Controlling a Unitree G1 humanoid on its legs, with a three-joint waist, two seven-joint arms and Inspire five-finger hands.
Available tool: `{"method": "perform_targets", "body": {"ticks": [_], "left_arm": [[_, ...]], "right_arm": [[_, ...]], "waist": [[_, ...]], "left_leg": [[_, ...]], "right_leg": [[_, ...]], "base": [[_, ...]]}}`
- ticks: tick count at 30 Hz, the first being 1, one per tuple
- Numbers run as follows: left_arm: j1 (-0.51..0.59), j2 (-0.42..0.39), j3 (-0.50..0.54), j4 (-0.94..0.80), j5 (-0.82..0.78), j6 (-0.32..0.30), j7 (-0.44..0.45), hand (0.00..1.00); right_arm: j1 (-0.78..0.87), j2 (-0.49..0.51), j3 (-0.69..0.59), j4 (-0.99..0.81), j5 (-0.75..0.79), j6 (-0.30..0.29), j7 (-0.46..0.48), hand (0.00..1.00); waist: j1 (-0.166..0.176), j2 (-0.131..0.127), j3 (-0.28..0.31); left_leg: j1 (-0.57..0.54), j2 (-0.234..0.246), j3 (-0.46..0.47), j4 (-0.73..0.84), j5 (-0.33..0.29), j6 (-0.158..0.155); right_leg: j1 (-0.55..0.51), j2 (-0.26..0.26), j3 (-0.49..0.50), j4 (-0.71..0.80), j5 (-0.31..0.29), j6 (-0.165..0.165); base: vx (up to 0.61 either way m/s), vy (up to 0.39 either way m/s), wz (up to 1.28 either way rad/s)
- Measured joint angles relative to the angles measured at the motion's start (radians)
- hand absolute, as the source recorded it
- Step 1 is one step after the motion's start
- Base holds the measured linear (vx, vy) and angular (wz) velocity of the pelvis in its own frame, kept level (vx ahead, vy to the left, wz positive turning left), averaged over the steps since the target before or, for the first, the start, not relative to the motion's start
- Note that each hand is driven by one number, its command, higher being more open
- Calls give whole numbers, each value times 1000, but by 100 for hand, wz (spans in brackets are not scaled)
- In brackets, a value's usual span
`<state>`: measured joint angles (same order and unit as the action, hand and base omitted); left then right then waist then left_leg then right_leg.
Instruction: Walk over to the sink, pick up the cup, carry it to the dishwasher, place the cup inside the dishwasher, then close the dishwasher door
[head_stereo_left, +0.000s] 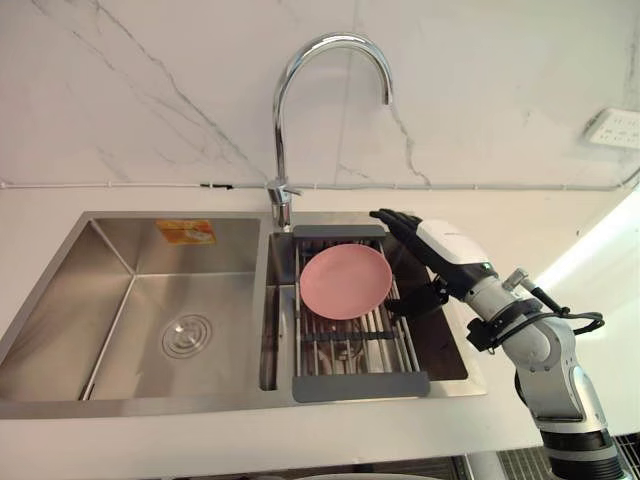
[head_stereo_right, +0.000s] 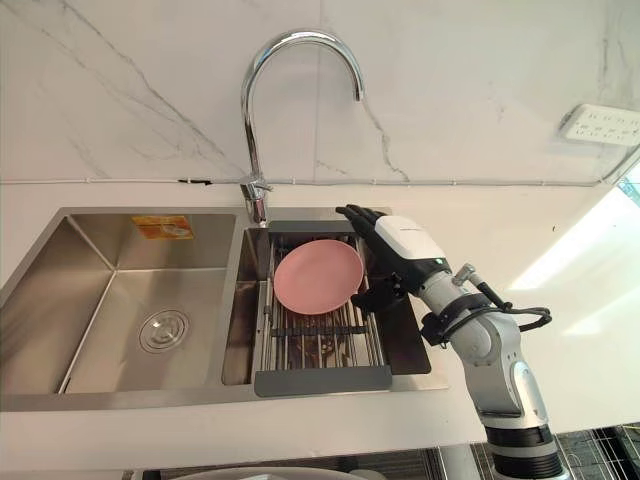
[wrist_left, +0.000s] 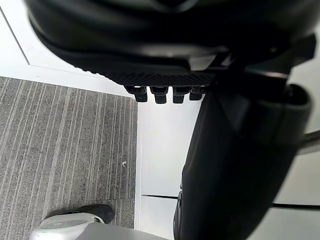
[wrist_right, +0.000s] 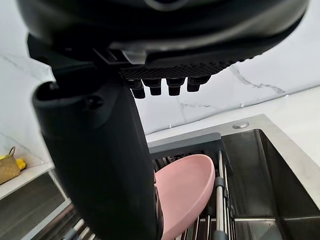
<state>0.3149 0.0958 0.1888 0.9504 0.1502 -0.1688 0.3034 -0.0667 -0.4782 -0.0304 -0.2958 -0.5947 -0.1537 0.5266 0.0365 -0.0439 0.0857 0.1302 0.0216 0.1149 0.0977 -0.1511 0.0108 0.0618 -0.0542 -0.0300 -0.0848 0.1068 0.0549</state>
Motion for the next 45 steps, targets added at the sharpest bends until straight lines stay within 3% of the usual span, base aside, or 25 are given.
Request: {"method": "perform_targets", "body": {"ticks": [7,17,27,45], "left_arm": [[-11,3,12,0,7,11,-1,100],[-12,3,21,0,7,12,-3,100],[-14,4,19,-1,7,29,-3,100],[-13,14,-23,-1,-11,31,6,100]], "right_arm": [[-15,-12,0,9,2,-2,80,100],[-48,-33,3,14,3,-4,145,100],[-46,-41,39,14,2,-43,149,100],[118,32,79,16,-226,-127,-177,100]], "waist": [[2,-20,-11],[1,-28,-16],[0,-28,-16],[-7,-19,-4]], "left_leg": [[0,0,-9,-21,15,-3],[0,0,-7,-22,17,-3],[0,0,2,-24,18,-3],[1,0,-1,-32,24,-7]], "right_leg": [[-6,0,-8,0,1,-2],[-7,1,-6,-1,4,-4],[-11,1,2,0,7,-4],[-13,2,-3,-5,7,-3]], "base": [[-42,-32,3],[-43,-19,-1],[-41,-17,-2],[-5,-2,0]]}}
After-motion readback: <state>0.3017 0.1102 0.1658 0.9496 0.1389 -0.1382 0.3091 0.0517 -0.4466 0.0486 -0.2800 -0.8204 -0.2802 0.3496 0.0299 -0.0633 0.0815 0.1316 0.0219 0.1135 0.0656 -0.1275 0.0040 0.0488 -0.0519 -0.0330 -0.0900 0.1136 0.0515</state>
